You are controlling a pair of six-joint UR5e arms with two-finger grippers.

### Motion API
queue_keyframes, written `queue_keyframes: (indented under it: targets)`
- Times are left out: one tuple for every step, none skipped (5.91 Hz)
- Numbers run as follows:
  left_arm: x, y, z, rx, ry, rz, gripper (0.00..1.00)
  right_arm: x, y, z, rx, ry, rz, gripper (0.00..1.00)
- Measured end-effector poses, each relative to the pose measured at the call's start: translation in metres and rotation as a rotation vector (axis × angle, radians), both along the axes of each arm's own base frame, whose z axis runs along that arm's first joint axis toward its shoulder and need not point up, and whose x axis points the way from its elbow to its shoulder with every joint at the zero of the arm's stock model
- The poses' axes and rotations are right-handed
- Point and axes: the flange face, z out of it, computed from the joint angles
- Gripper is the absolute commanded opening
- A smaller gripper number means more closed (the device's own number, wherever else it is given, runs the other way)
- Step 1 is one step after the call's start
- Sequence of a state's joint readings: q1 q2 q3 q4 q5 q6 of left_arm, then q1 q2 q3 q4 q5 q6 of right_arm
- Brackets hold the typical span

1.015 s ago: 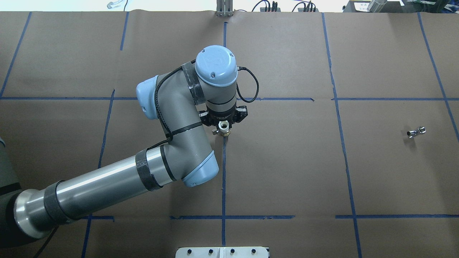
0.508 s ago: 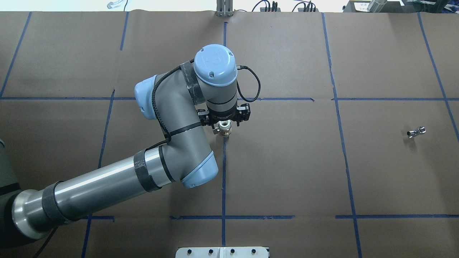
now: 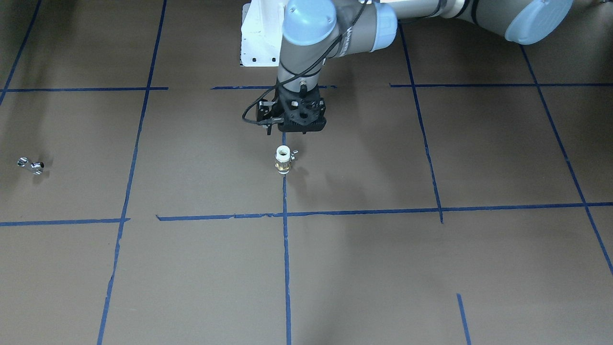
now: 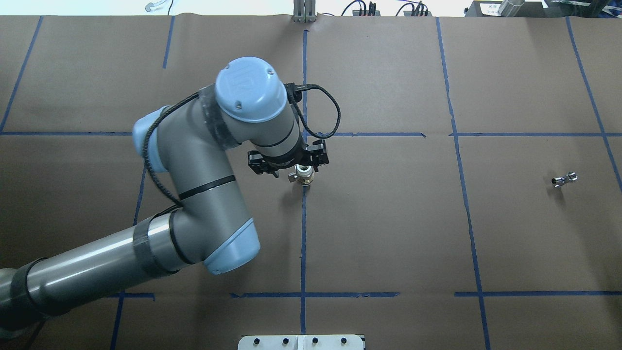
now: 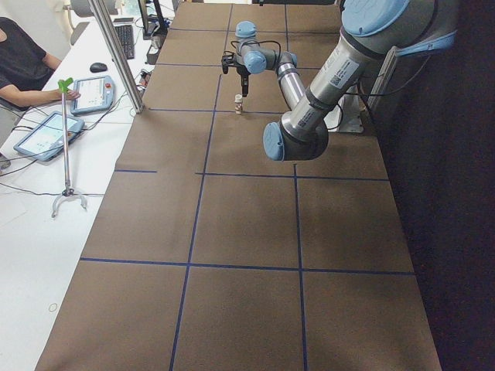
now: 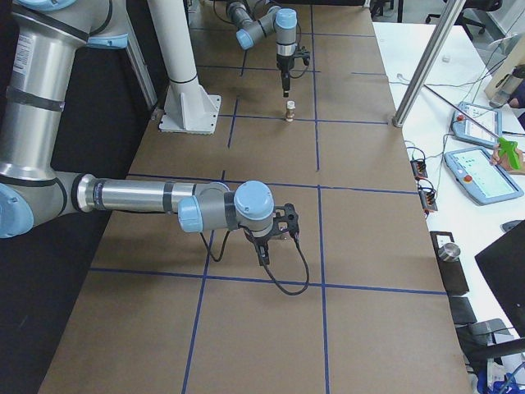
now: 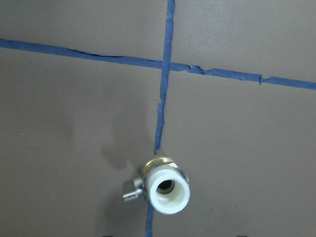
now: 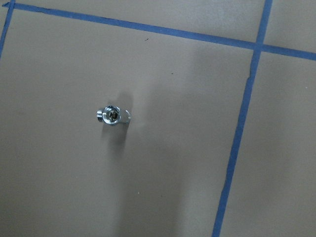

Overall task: Assemble PPR valve and pipe with both arms
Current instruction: 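Reach the right gripper toward the chrome fitting while the left holds the valve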

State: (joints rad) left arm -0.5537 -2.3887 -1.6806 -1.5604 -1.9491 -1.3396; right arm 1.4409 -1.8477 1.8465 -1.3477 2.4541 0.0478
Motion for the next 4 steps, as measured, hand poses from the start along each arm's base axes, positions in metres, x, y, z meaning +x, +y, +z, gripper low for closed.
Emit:
queue_keyframes:
  targets:
    - [-0.013, 0.007, 0.003, 0.005, 0.014, -0.002, 0.87, -0.037, -0.016, -0.013, -0.026, 0.032, 0.020, 0.98]
    - [-0.019, 0.010, 0.002, 0.008, 0.022, -0.004, 0.87, -0.074, -0.032, -0.020, -0.035, 0.061, 0.015, 0.99]
    - [-0.021, 0.012, 0.001, 0.010, 0.026, -0.005, 0.88, -0.107, -0.049, -0.019, -0.035, 0.075, -0.016, 0.98]
    - [-0.022, 0.013, 0.000, 0.011, 0.029, -0.005, 0.88, -0.136, -0.064, -0.018, -0.026, 0.087, -0.053, 0.96]
